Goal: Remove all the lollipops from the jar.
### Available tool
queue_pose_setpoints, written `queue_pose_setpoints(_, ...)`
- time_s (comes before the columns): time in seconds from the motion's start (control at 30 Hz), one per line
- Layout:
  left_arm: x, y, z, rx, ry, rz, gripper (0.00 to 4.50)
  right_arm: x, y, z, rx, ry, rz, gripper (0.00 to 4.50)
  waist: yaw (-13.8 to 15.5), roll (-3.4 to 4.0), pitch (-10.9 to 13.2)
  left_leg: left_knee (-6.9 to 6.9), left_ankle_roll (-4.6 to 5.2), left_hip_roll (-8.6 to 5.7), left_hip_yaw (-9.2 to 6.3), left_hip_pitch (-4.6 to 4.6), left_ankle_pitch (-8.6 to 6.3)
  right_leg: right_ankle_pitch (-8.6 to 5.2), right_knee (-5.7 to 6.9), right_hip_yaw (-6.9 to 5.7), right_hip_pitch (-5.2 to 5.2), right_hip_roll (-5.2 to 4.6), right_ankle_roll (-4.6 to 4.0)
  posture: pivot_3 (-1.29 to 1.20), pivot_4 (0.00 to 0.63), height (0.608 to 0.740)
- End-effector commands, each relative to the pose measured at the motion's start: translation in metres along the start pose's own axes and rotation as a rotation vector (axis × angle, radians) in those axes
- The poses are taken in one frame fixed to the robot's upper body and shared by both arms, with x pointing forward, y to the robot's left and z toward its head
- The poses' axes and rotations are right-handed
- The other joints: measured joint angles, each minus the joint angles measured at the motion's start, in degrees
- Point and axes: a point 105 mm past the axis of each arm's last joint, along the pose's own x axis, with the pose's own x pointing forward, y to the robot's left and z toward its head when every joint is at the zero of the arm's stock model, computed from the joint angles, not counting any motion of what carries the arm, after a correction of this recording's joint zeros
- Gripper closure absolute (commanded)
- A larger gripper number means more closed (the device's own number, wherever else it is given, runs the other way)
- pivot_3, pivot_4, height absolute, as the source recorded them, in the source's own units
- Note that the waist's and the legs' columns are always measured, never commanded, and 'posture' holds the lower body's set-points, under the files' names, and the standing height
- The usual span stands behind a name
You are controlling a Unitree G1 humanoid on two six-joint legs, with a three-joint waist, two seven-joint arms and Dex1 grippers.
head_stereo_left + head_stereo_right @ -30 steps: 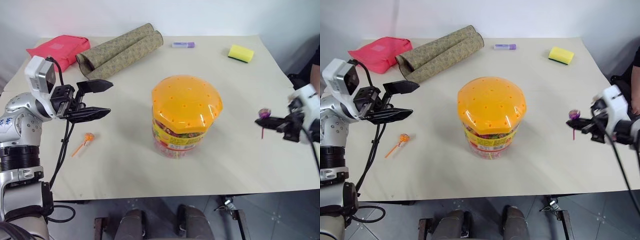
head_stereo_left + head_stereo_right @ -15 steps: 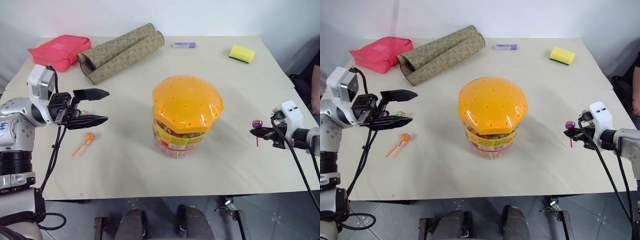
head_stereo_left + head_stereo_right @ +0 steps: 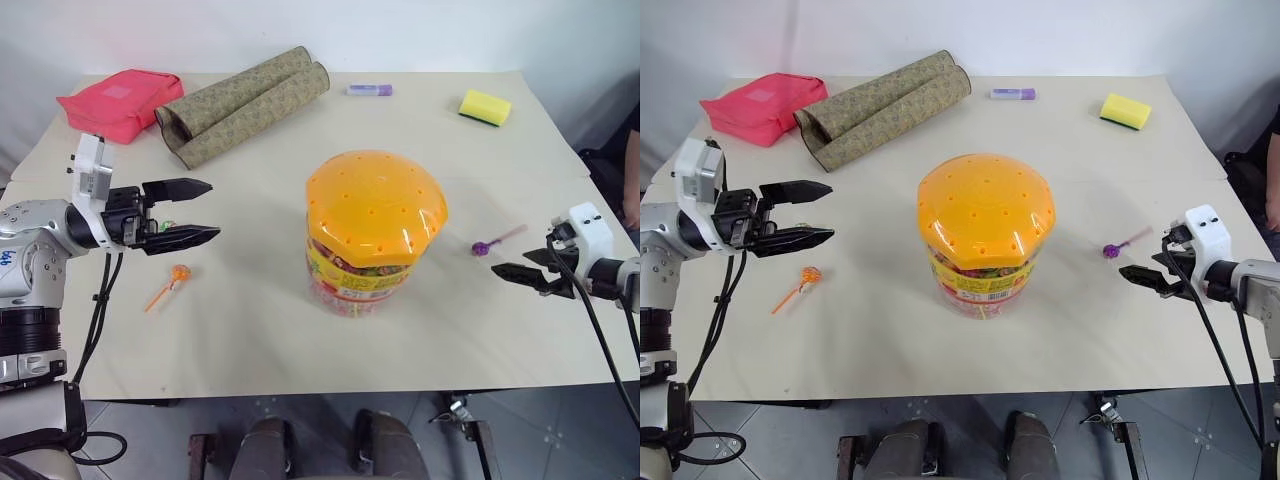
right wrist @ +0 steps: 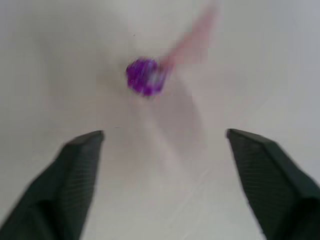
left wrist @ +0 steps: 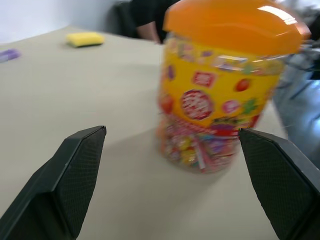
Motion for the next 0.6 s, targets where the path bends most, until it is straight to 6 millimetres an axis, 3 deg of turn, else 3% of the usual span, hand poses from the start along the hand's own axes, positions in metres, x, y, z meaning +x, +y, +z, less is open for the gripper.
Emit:
queue_pose_setpoints(0.03, -0.005, -0.006, 0.009, 0.032, -0.018, -0.03, 0.0, -0.031, 0.012, 0.037, -0.113, -0.146, 0.046, 0.02, -0.02, 0.01, 0.01, 0.0, 0.0, 0.0, 0.0, 0.01, 0.0, 0.0, 0.0, 0.0, 0.0, 0.0, 0.0, 0.0, 0.15, 0.74)
queue_pose_setpoints(0.13, -0.008, -0.003, 0.006, 0.031, -0.011, 0.011, 0.0, -0.055, 0.036, 0.061, -0.256, -0.298, 0.162, 0.02, 0.03, 0.04, 0.01, -0.01, 0.0, 0.0, 0.02, 0.01, 0.0, 0.0, 0.0, 0.02, -0.02, 0.0, 0.0, 0.0, 0.15, 0.74)
queue_pose_setpoints(0.2, -0.009, -0.001, 0.006, 0.032, -0.008, 0.035, 0.0, -0.066, 0.051, 0.067, -0.312, -0.365, 0.259, 0.02, 0.09, 0.03, 0.01, -0.01, 0.0, 0.01, 0.01, 0.03, 0.0, 0.0, 0.01, 0.02, 0.0, 0.01, 0.0, 0.0, 0.15, 0.74)
queue_pose_setpoints(0.3, -0.021, 0.002, 0.004, 0.05, -0.001, 0.081, 0.0, -0.07, 0.07, 0.046, -0.396, -0.278, 0.424, 0.02, 0.13, 0.0, -0.01, 0.0, 0.0, 0.01, 0.0, 0.06, 0.0, 0.0, 0.0, 0.02, 0.04, 0.02, 0.0, 0.0, 0.15, 0.74)
queue_pose_setpoints(0.43, -0.04, 0.0, -0.005, 0.038, 0.025, 0.125, 0.0, -0.061, 0.066, 0.022, -0.501, -0.168, 0.489, 0.02, 0.0, -0.01, -0.01, 0.0, 0.03, -0.01, 0.07, 0.1, -0.01, 0.0, -0.01, 0.08, 0.05, 0.0, 0.01, 0.0, 0.15, 0.74)
queue_pose_setpoints(0.6, -0.062, -0.007, -0.017, 0.018, 0.062, 0.175, 0.0, -0.051, 0.058, 0.025, -0.517, -0.216, 0.498, 0.02, -0.32, 0.0, -0.01, 0.0, 0.02, 0.03, 0.1, 0.16, -0.01, 0.0, 0.05, 0.13, 0.03, 0.01, 0.01, 0.0, 0.15, 0.74)
